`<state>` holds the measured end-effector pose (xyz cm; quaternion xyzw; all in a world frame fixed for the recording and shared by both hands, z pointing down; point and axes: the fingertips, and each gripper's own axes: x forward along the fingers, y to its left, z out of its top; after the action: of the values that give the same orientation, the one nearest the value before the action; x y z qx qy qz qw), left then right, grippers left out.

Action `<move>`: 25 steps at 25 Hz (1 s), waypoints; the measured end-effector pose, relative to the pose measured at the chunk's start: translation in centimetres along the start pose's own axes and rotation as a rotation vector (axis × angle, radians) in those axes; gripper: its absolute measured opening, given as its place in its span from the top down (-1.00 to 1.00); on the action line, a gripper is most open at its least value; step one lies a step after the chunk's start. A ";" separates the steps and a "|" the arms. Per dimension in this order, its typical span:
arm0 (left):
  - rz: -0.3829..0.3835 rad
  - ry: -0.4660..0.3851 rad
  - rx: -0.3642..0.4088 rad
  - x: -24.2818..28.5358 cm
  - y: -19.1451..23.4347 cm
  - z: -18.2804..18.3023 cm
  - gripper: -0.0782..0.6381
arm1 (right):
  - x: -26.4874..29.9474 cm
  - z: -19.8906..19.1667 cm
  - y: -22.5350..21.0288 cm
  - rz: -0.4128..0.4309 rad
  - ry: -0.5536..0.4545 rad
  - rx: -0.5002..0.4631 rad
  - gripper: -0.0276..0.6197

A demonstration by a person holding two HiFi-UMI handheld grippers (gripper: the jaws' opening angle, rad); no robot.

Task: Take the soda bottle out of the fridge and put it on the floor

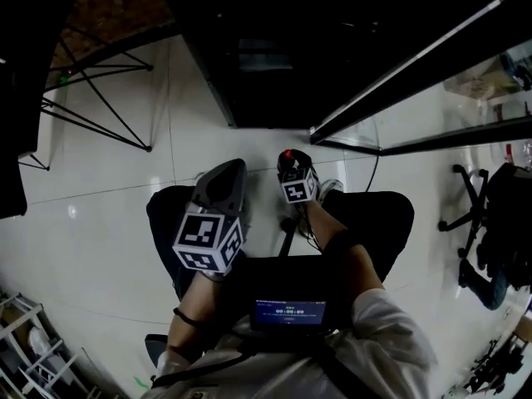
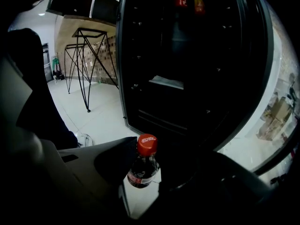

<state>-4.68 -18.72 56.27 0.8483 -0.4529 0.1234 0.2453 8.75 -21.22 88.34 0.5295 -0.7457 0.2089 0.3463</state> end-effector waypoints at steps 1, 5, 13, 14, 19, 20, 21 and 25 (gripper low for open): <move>0.005 -0.003 -0.005 0.1 0.3 0.1 0.78 | 0.8 -0.7 -0.1 -0.005 0.018 0.000 0.44; 0.017 -0.003 -0.021 0.6 1.6 0.0 0.78 | 4.2 -3.7 -0.3 -0.006 0.073 0.037 0.44; 0.028 0.012 -0.040 1.7 2.3 -0.6 0.77 | 8.2 -6.8 -1.4 -0.010 0.111 0.058 0.44; 0.027 0.015 -0.042 1.7 2.2 -0.6 0.77 | 8.5 -7.1 -1.5 -0.011 0.114 0.057 0.44; 0.022 0.022 -0.054 2.1 2.5 -0.9 0.78 | 9.5 -7.6 -1.6 -0.012 0.122 0.034 0.44; 0.022 0.019 -0.058 2.0 2.6 -0.9 0.78 | 9.6 -7.8 -1.5 -0.012 0.126 0.030 0.44; 0.023 0.015 -0.061 2.0 2.7 -0.8 0.78 | 9.7 -8.0 -1.4 -0.013 0.129 0.029 0.44; 0.029 0.000 -0.063 1.7 2.7 -0.2 0.77 | 9.6 -8.8 -1.1 -0.008 0.142 0.016 0.44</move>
<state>-5.95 -21.07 58.03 0.8335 -0.4686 0.1125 0.2702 10.43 -21.81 101.34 0.5191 -0.7154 0.2507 0.3948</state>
